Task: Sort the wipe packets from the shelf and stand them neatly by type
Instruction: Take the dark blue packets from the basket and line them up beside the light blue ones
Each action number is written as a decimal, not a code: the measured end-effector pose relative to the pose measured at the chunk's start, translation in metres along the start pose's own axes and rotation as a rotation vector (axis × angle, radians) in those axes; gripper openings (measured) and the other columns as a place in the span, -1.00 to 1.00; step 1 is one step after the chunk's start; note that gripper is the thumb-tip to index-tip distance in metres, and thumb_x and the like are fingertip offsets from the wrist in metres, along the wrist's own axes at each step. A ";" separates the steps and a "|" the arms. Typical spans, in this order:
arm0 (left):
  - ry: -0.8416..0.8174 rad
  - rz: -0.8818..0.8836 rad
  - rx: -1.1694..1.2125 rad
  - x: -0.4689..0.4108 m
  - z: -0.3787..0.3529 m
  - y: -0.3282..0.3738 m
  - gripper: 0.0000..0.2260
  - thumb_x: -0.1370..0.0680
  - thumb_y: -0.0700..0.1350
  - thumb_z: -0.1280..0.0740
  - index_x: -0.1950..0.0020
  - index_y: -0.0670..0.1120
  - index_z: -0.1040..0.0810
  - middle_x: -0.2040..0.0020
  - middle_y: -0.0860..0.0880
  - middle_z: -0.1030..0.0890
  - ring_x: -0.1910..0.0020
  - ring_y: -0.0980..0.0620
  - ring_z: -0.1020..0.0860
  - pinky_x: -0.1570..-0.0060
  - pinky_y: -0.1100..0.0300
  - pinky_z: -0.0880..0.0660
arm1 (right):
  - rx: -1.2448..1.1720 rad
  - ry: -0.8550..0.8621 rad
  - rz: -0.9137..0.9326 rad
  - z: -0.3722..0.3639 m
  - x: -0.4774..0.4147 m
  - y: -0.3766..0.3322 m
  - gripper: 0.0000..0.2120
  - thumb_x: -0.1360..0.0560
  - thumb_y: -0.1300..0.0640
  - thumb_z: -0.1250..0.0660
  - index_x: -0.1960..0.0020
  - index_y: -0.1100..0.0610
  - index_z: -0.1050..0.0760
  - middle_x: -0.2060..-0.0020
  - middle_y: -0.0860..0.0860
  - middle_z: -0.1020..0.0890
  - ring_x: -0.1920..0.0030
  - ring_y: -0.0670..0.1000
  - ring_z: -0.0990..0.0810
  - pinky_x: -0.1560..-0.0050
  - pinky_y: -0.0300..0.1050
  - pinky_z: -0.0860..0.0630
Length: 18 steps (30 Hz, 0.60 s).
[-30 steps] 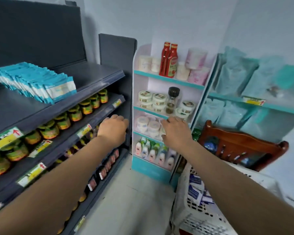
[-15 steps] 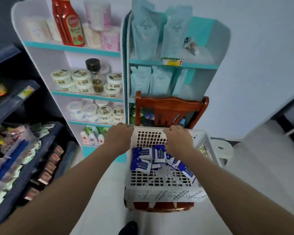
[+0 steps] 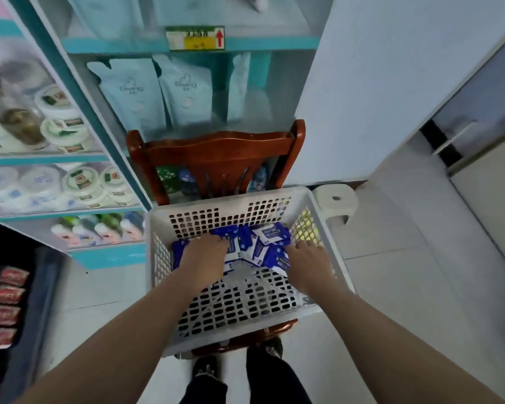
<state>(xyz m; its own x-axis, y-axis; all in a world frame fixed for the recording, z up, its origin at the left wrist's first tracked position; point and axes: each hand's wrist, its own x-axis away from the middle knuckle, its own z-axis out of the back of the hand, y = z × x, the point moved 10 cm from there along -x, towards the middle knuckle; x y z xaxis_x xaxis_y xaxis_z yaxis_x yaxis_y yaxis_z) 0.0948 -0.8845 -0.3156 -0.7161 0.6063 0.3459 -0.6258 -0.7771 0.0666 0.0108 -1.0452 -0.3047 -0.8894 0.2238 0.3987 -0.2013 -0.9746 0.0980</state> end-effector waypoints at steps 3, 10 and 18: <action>-0.071 -0.008 0.027 -0.026 -0.027 0.020 -0.82 -0.55 -0.17 -0.23 -0.14 -0.09 -0.48 -0.09 -0.07 -0.52 -0.12 -0.07 -0.48 -0.04 0.05 -0.50 | -0.020 -0.052 0.012 -0.028 -0.019 0.022 -0.61 -0.48 0.08 -0.31 -0.29 0.10 -0.37 -0.19 0.09 -0.50 -0.23 0.12 -0.43 -0.24 0.01 -0.39; -0.207 0.066 0.119 -0.083 -0.089 0.057 -0.80 -0.56 -0.16 -0.21 -0.15 -0.10 -0.51 -0.05 -0.08 -0.54 -0.07 -0.08 -0.49 -0.01 0.04 -0.51 | -0.048 -0.181 0.096 -0.099 -0.071 0.063 -0.63 -0.50 0.07 -0.29 -0.28 0.10 -0.38 -0.19 0.10 -0.50 -0.21 0.12 -0.44 -0.18 0.00 -0.43; -0.279 0.086 0.187 -0.141 -0.147 0.073 -0.79 -0.59 -0.07 -0.21 -0.15 -0.13 -0.49 -0.11 -0.09 -0.51 -0.16 -0.10 -0.45 -0.04 0.03 -0.44 | -0.202 -0.334 0.063 -0.189 -0.117 0.066 -0.63 -0.54 0.06 -0.26 -0.31 0.12 -0.37 -0.19 0.07 -0.51 -0.17 0.08 -0.48 -0.07 -0.05 -0.48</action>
<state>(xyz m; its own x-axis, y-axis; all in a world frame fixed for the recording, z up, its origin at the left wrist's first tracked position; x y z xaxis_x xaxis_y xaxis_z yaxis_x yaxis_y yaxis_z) 0.1044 -1.0018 -0.4970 -0.6355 0.4873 0.5989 -0.4807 -0.8567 0.1870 0.0246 -1.1367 -0.5172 -0.7266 0.1208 0.6764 -0.2567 -0.9609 -0.1041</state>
